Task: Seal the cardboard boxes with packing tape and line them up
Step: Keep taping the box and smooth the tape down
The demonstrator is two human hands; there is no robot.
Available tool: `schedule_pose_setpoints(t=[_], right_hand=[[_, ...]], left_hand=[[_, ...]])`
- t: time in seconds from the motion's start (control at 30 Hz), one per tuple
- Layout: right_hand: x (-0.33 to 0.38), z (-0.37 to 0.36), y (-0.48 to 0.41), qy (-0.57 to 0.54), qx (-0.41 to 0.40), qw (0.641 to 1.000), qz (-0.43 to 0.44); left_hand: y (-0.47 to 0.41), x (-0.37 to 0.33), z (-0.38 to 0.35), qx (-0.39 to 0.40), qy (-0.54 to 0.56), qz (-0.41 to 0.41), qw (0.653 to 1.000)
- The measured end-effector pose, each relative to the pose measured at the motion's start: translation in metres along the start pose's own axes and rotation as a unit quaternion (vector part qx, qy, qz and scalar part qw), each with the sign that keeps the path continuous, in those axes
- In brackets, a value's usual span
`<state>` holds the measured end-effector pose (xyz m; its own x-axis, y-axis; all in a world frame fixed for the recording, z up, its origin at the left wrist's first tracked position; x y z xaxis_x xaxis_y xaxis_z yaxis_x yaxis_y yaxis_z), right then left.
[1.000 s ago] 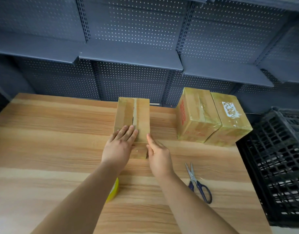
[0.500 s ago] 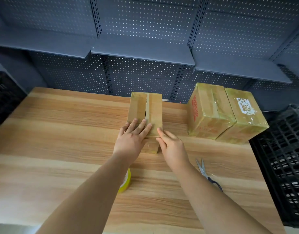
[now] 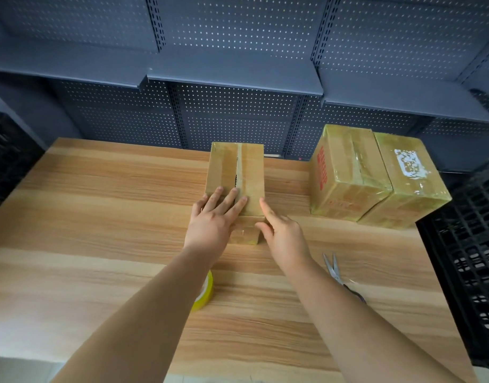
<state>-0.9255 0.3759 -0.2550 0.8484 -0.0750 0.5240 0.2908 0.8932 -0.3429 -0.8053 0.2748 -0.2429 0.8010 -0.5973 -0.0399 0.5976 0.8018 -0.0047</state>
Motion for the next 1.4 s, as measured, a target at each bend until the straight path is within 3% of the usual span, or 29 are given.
schedule_pose_setpoints(t=[0.1, 0.3, 0.4, 0.57, 0.7, 0.87, 0.97, 1.1, 1.3, 1.4], right_hand=[[-0.018, -0.010, 0.015, -0.069, 0.085, 0.992, -0.068], [-0.016, 0.002, 0.004, -0.224, 0.042, 0.965, -0.132], [-0.003, 0.002, -0.022, -0.155, 0.094, 0.981, -0.074], [-0.006, 0.006, -0.015, -0.079, 0.105, 0.986, -0.101], [-0.007, 0.008, -0.011, -0.059, 0.063, 0.993, -0.077], [-0.016, 0.008, -0.008, -0.063, 0.107, 0.990, -0.064], [-0.021, 0.019, -0.011, -0.103, 0.084, 0.990, -0.057], [-0.063, 0.052, -0.006, -0.183, 0.003, 0.970, -0.158], [-0.142, 0.107, 0.040, -0.123, -0.054, 0.959, -0.251], [-0.155, 0.115, 0.061, -0.125, -0.081, 0.955, -0.256]], left_hand=[[-0.001, 0.003, -0.001, 0.015, -0.011, -0.001, 1.000], [0.001, 0.001, 0.004, 0.014, 0.015, 0.001, 1.000], [0.000, -0.001, 0.005, 0.015, 0.014, 0.009, 1.000], [-0.005, -0.001, 0.006, 0.029, -0.003, 0.014, 0.999], [-0.005, 0.003, 0.002, 0.045, -0.009, 0.010, 0.999], [-0.007, 0.008, 0.007, 0.029, 0.018, 0.071, 0.997], [-0.023, -0.004, 0.007, 0.063, 0.047, 0.067, 0.995], [-0.062, -0.045, 0.007, 0.085, 0.067, 0.041, 0.993], [-0.102, -0.121, 0.003, 0.107, 0.107, 0.032, 0.988], [-0.114, -0.145, 0.005, 0.103, 0.110, 0.033, 0.988]])
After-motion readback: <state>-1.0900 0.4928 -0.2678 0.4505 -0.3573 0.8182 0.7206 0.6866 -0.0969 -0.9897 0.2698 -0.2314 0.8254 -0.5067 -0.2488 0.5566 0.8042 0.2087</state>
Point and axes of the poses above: each hand's wrist, its own y-axis away from the middle knuckle, its own z-axis out of the back of the hand, x = y × z, the point moved 6 cm from there along -y, towards the middle knuckle, and after that the axes turned 15 degrees about z, right-handed, at the moved point
